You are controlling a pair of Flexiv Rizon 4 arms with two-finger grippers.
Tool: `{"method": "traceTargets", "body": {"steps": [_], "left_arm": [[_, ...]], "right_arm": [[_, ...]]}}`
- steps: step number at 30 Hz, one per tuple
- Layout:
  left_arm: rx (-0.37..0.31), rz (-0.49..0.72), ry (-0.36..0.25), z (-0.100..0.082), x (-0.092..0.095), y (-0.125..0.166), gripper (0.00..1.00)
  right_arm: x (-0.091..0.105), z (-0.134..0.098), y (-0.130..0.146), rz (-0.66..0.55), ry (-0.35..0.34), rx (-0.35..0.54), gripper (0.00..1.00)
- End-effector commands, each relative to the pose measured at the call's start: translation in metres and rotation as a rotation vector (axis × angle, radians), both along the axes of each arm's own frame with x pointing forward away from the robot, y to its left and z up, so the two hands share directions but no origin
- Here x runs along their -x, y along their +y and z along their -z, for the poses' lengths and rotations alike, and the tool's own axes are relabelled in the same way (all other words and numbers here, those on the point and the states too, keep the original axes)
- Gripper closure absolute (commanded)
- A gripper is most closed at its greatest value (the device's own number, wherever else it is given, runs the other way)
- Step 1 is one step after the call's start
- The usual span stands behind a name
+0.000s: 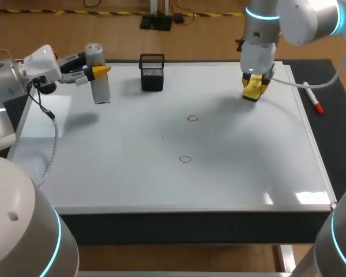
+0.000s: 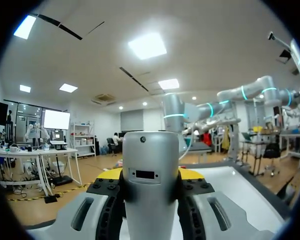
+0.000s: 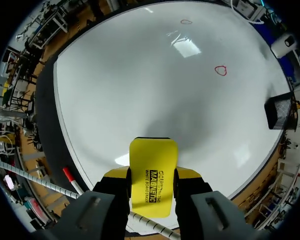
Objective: Pick up the inspection probe, press it on each red-marked spot on the whiteboard one by one, put down the probe, pick up the eraser, and wipe off all the red marks.
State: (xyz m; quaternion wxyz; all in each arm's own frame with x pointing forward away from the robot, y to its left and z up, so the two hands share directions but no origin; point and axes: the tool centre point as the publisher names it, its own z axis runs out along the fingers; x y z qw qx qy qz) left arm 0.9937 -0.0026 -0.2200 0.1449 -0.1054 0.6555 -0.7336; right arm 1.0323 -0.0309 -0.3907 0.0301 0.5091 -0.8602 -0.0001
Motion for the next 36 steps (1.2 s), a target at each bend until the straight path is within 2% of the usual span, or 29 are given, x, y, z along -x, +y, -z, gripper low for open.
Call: {"method": "traceTargets", "body": {"steps": [1,21,29,36], "left_arm": [[-0.001,-0.001,0.000,-0.001,0.001,0.000,1.00],[-0.001,-0.001,0.000,-0.001,0.001,0.000,1.00],[-0.001,-0.001,0.000,-0.001,0.001,0.000,1.00],[-0.001,-0.001,0.000,-0.001,0.001,0.000,1.00]], "right_arm": [[0.009,0.000,0.020,-0.047,-0.007,0.008,1.00],[0.071,0.002,0.163,-0.446,-0.029,0.017,1.00],[0.084,0.006,0.203,-0.526,-0.031,-0.002,1.00],[0.089,0.015,0.226,-0.552,-0.019,-0.026,1.00]]}}
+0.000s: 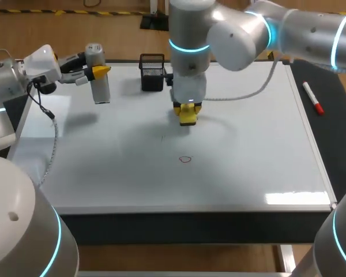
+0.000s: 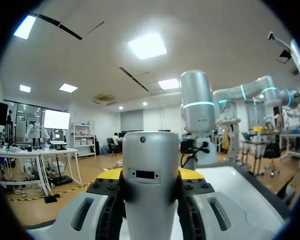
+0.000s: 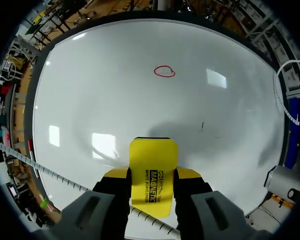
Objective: Pick up the inspection probe, press it on each red-marked spot on the whiteboard one by one, put down the probe, pick up the eraser, and wipe off all the red marks.
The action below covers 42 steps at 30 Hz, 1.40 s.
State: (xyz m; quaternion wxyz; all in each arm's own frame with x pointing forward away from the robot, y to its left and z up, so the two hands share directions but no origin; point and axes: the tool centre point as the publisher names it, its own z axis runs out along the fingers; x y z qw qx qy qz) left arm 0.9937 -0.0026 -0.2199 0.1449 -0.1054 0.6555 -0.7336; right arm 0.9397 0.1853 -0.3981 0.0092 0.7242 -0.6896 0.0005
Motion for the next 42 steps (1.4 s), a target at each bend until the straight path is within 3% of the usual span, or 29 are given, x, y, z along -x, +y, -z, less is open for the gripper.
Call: {"method": "traceTargets", "body": {"steps": [1,7,19,42], "left_arm": [[-0.001,-0.001,-0.001,-0.001,0.001,0.000,1.00],[-0.001,-0.001,-0.001,-0.001,0.001,0.000,1.00],[-0.001,-0.001,-0.001,-0.001,0.001,0.000,1.00],[-0.001,-0.001,-0.001,-0.001,0.001,0.000,1.00]], "right_arm": [[-0.004,0.009,0.013,-0.005,0.006,0.001,1.00],[-0.004,0.014,0.023,-0.018,-0.008,-0.046,1.00],[-0.006,0.024,0.019,-0.005,-0.008,-0.028,1.00],[-0.015,0.027,-0.025,0.062,-0.018,0.005,1.00]]}}
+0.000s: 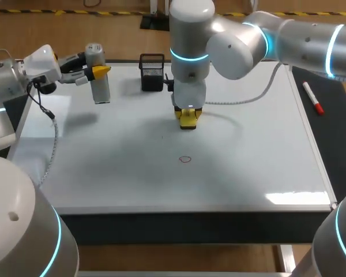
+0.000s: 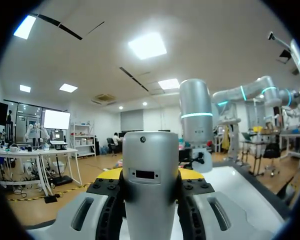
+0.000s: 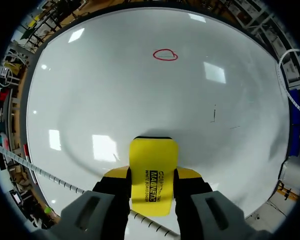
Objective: Pick up the inspection probe, press it on each red-marked spot on the whiteboard one by one, put down the probe, pick up the eraser, and wipe off all the red marks.
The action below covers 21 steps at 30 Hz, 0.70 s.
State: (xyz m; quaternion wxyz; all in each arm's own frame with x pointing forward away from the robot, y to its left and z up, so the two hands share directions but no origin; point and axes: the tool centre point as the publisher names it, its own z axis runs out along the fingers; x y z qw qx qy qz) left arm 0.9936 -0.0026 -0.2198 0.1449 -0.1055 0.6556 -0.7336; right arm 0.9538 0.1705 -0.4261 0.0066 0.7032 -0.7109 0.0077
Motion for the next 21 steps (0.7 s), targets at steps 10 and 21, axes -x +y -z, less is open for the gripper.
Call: {"method": "traceTargets", "body": {"steps": [10,21], "left_arm": [[-0.001,-0.001,-0.001,-0.001,0.001,0.000,1.00],[-0.001,-0.001,-0.001,-0.001,0.001,0.000,1.00]], "right_arm": [[-0.011,0.000,-0.046,0.061,0.003,0.029,1.00],[-0.017,-0.007,-0.057,0.081,-0.008,0.035,1.00]]}}
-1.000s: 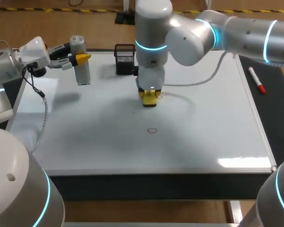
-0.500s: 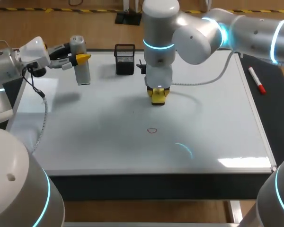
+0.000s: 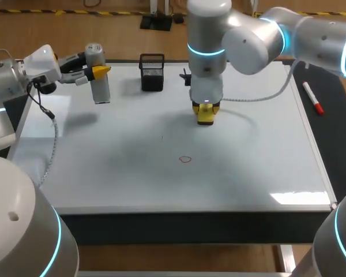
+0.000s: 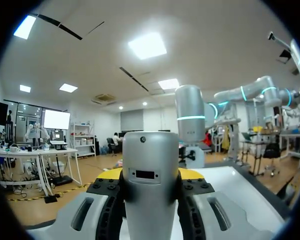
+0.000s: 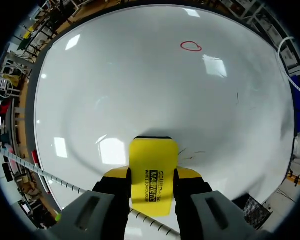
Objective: Pick up the inspection probe, press it on each red-marked spot on the whiteboard one by one, put down the probe, pick up the eraser, and wipe off all the red marks.
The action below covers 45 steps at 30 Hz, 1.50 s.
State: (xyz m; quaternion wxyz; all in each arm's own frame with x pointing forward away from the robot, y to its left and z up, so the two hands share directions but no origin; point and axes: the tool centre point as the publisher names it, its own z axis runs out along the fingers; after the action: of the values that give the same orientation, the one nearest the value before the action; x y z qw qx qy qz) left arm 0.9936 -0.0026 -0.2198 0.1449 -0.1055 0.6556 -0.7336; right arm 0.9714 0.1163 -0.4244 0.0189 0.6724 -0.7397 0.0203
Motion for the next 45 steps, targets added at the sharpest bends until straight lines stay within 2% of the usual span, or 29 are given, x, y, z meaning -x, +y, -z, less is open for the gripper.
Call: {"method": "traceTargets", "body": {"steps": [1,9,18,22,31,45], "left_arm": [[-0.001,-0.001,-0.001,-0.001,0.001,0.000,1.00],[-0.001,-0.001,-0.001,-0.001,0.001,0.000,1.00],[-0.001,-0.001,-0.001,-0.001,0.001,0.000,1.00],[-0.001,-0.001,-0.001,-0.001,0.001,0.000,1.00],[-0.001,-0.001,-0.001,-0.001,0.001,0.000,1.00],[-0.001,-0.001,-0.001,-0.001,0.001,0.000,1.00]], "right_arm": [[0.001,-0.005,-0.002,-0.004,-0.008,-0.001,1.00],[-0.006,-0.020,-0.010,-0.002,-0.004,-0.019,1.00],[-0.020,-0.037,-0.031,0.035,-0.030,-0.022,1.00],[-0.028,-0.041,-0.049,0.072,-0.025,-0.030,1.00],[-0.045,-0.044,-0.092,0.177,-0.018,-0.019,1.00],[-0.052,-0.032,-0.148,0.317,0.034,-0.042,1.00]]}}
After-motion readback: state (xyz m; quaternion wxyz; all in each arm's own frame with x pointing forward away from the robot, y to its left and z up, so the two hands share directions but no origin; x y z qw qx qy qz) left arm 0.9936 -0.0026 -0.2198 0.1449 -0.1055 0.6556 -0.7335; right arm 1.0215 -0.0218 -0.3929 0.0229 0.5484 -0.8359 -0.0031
